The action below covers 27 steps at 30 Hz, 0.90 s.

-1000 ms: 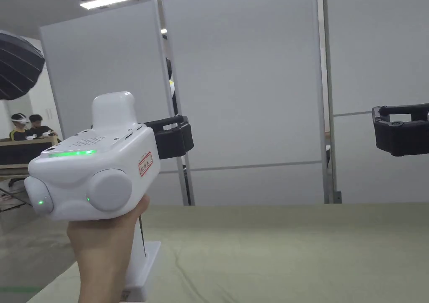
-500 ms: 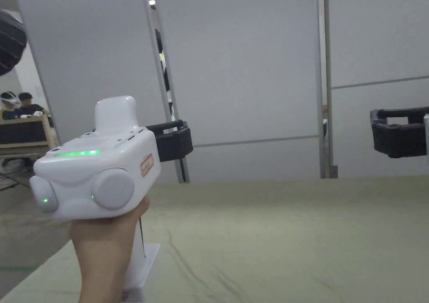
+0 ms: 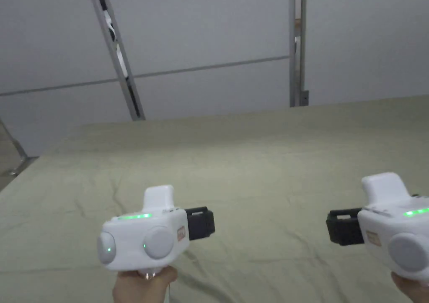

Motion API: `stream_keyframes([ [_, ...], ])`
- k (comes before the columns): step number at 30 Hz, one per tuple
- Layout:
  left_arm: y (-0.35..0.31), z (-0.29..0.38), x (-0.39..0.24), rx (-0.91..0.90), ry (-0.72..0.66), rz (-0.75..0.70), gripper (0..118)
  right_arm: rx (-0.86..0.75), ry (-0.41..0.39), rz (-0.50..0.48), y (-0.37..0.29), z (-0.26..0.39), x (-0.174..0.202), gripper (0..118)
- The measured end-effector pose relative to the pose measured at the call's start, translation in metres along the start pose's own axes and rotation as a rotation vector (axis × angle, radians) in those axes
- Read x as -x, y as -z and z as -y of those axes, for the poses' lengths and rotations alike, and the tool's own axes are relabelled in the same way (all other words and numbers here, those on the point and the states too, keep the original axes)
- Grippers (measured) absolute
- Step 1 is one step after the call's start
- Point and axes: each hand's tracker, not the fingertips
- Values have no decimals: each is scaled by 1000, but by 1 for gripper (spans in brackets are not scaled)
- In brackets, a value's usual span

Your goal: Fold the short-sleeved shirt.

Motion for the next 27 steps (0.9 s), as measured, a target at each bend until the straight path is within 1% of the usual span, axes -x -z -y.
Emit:
stream_keyframes([
  [2, 51, 36, -5, 119, -45, 2, 118, 121, -5, -15, 51, 33, 6, 118],
  [3, 70, 50, -8, 164, -52, -6, 118, 192, -23, -26, 70, 45, 9, 118],
  [6, 114, 102, -16, 330, -28, -26, 118, 332, -47, -18, 113, 87, 20, 118],
  [7, 99, 113, -29, 87, 151, -130, 118, 363, -30, -35, 124, 103, 24, 118],
  [8, 88, 115, -36, -47, 182, -74, 118, 122, 134, -51, 111, 111, 12, 118],
  [9, 90, 111, -36, 136, 115, -108, 118, 70, 156, -55, 102, 114, 7, 118],
  [10, 91, 115, -31, 104, 87, -97, 118, 166, 88, -74, 99, 109, 7, 118],
  [11, 90, 118, -26, 108, 58, -68, 118, 165, 93, -55, 101, 111, 12, 118],
  [13, 90, 108, -21, 111, 54, -52, 118, 170, 58, -18, 102, 114, 19, 118],
  [15, 91, 107, -28, 117, 68, -75, 118, 161, 63, -19, 101, 106, 18, 118],
  [17, 91, 106, -23, 109, 60, -62, 118, 158, 79, -37, 102, 109, 14, 118],
  [20, 90, 107, -27, 112, 62, -64, 118, 157, 67, -20, 100, 108, 18, 118],
  [27, 93, 104, -24, 109, 62, -64, 118, 155, 74, -29, 108, 109, 16, 118],
])
